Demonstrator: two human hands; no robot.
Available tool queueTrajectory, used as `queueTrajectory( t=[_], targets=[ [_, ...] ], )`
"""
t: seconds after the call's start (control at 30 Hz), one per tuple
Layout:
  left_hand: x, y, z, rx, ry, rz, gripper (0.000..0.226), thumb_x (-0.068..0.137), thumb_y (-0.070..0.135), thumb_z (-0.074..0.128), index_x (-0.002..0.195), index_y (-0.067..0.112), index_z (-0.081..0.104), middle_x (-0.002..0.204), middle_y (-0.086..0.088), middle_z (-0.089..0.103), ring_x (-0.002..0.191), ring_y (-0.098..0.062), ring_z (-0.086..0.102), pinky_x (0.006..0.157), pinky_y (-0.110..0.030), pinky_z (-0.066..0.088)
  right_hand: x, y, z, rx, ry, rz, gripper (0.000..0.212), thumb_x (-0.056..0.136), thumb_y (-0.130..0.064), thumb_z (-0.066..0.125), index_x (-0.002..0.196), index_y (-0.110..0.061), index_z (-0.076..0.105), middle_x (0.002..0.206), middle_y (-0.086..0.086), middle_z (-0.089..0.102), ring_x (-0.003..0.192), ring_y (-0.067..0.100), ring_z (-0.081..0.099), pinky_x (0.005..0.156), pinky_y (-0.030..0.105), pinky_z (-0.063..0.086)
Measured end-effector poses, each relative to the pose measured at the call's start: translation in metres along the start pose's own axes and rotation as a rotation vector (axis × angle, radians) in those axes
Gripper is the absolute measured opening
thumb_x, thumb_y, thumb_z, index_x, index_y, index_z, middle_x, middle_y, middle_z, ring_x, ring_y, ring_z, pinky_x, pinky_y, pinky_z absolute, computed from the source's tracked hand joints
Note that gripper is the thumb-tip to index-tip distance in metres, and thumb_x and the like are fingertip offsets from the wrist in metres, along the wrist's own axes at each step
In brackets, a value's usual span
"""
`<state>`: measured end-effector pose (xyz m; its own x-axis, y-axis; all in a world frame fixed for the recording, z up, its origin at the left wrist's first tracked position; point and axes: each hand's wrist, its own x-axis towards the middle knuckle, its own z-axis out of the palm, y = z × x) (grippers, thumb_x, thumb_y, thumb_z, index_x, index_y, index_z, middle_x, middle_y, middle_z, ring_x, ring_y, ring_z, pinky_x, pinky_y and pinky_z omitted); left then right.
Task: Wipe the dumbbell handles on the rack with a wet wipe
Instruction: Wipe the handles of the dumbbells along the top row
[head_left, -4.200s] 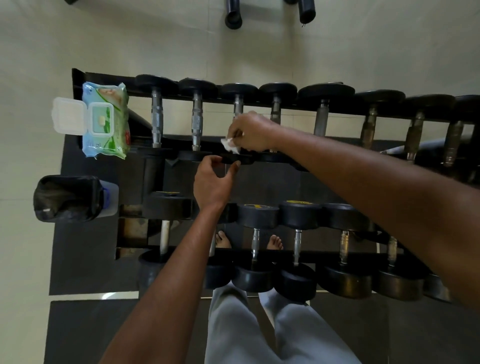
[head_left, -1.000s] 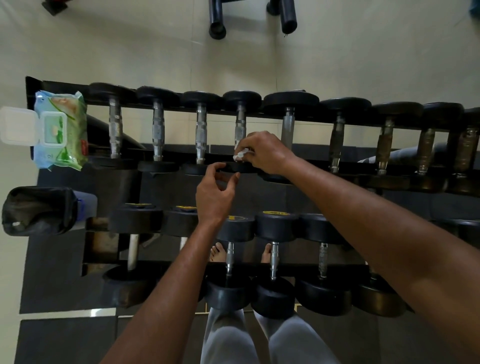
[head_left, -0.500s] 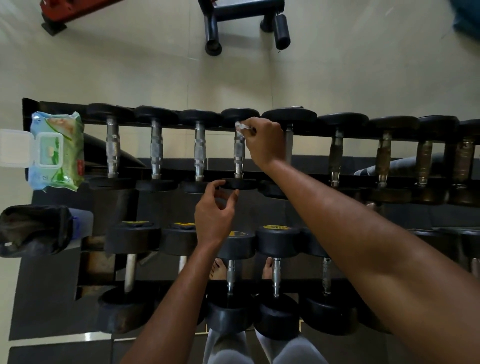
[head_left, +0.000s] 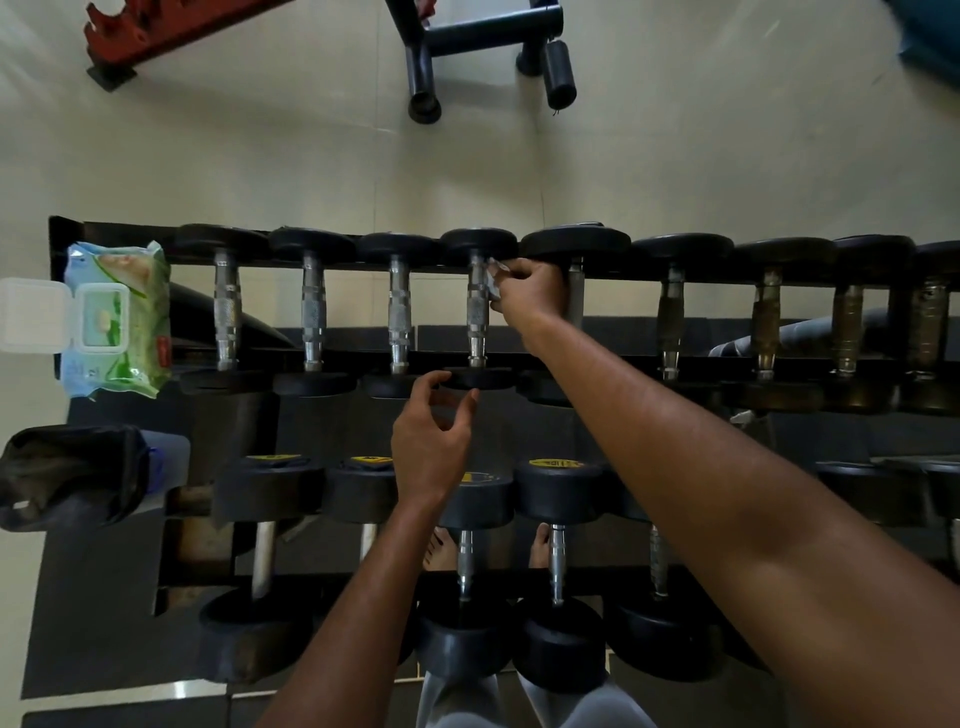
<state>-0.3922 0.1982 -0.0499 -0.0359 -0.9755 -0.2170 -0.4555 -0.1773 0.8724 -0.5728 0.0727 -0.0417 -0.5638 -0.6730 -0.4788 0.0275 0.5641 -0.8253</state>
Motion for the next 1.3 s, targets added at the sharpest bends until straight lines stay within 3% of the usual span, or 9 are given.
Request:
queueTrajectory(
  t=[0.1, 0.3, 0.47, 0.63, 0.77, 0.97, 1.07, 1.2, 1.3],
  targets=[
    [0.0, 0.001, 0.0, 0.004, 0.0, 0.005, 0.037, 0.097, 0.037, 0.079, 0.129, 0.027, 0.063, 0.094, 0.016, 0.07, 0.087, 0.004, 0.067, 0.071, -0.012, 0.053, 0.0, -0.002, -0.001, 0.086, -0.071, 0.088, 0.012, 0.099, -0.029, 0.076, 0.111, -0.025, 0.076, 0.102, -0.002, 0.077, 0.097, 0.017, 0.076, 0.09, 0.04, 0.064],
    [0.002, -0.001, 0.001, 0.011, -0.001, 0.014, 0.038, 0.097, 0.039, 0.079, 0.129, 0.027, 0.063, 0.095, 0.015, 0.07, 0.087, 0.002, 0.068, 0.071, -0.013, 0.053, 0.0, -0.01, -0.004, 0.138, -0.1, 0.218, 0.014, 0.099, -0.029, 0.076, 0.109, -0.02, 0.074, 0.107, 0.0, 0.076, 0.102, 0.015, 0.073, 0.093, 0.034, 0.062],
    [0.002, -0.004, 0.001, 0.012, -0.001, 0.019, 0.038, 0.097, 0.039, 0.078, 0.13, 0.027, 0.062, 0.095, 0.015, 0.069, 0.086, 0.001, 0.068, 0.07, -0.013, 0.054, -0.008, -0.009, -0.019, -0.036, -0.219, 0.242, 0.012, 0.103, -0.027, 0.069, 0.106, -0.016, 0.066, 0.114, 0.003, 0.069, 0.102, 0.014, 0.068, 0.095, 0.033, 0.061],
    [0.001, -0.001, 0.001, 0.011, 0.018, 0.014, 0.036, 0.097, 0.038, 0.079, 0.127, 0.026, 0.063, 0.092, 0.015, 0.069, 0.079, 0.001, 0.066, 0.065, -0.012, 0.05, -0.016, -0.006, -0.03, -0.283, -0.298, 0.216, 0.027, 0.1, -0.026, 0.072, 0.121, -0.01, 0.066, 0.114, 0.007, 0.069, 0.104, 0.02, 0.07, 0.097, 0.037, 0.061],
    [0.001, 0.001, 0.0, 0.016, 0.013, 0.004, 0.036, 0.097, 0.038, 0.079, 0.127, 0.025, 0.063, 0.092, 0.015, 0.069, 0.078, 0.003, 0.065, 0.065, -0.01, 0.048, -0.027, 0.008, -0.032, -0.647, -0.361, 0.079, 0.023, 0.094, -0.026, 0.08, 0.109, -0.01, 0.075, 0.105, 0.005, 0.073, 0.098, 0.019, 0.07, 0.092, 0.037, 0.061],
    [0.001, 0.0, -0.001, 0.028, 0.002, 0.002, 0.038, 0.097, 0.04, 0.079, 0.129, 0.027, 0.062, 0.093, 0.015, 0.07, 0.083, 0.004, 0.067, 0.066, -0.012, 0.051, -0.035, 0.009, -0.036, -0.833, -0.379, -0.062, 0.018, 0.09, -0.03, 0.085, 0.098, -0.015, 0.08, 0.092, -0.001, 0.076, 0.088, 0.016, 0.071, 0.088, 0.039, 0.063],
    [0.001, -0.001, -0.001, 0.026, -0.004, 0.005, 0.037, 0.097, 0.04, 0.079, 0.128, 0.028, 0.063, 0.091, 0.016, 0.069, 0.084, 0.004, 0.067, 0.069, -0.019, 0.056, -0.032, -0.011, -0.045, -0.907, -0.448, -0.152, 0.02, 0.088, -0.033, 0.086, 0.103, -0.02, 0.081, 0.096, -0.005, 0.075, 0.092, 0.014, 0.069, 0.087, 0.038, 0.062],
    [0.002, -0.005, 0.0, 0.035, 0.0, 0.003, 0.038, 0.097, 0.044, 0.078, 0.128, 0.031, 0.061, 0.094, 0.015, 0.07, 0.085, 0.003, 0.067, 0.073, -0.026, 0.059, -0.026, -0.052, -0.039, -0.908, -0.342, -0.531, 0.015, 0.095, -0.035, 0.078, 0.108, -0.028, 0.08, 0.099, -0.014, 0.072, 0.088, 0.007, 0.065, 0.075, 0.026, 0.051],
    [0.001, -0.006, 0.001, 0.037, 0.009, 0.007, 0.04, 0.098, 0.05, 0.075, 0.13, 0.031, 0.061, 0.096, 0.015, 0.069, 0.086, 0.002, 0.067, 0.073, -0.024, 0.058, -0.017, -0.071, -0.021, -1.06, -0.359, -0.865, 0.017, 0.101, -0.025, 0.071, 0.114, -0.024, 0.081, 0.103, -0.005, 0.079, 0.086, 0.016, 0.073, 0.073, 0.027, 0.054]
  ],
)
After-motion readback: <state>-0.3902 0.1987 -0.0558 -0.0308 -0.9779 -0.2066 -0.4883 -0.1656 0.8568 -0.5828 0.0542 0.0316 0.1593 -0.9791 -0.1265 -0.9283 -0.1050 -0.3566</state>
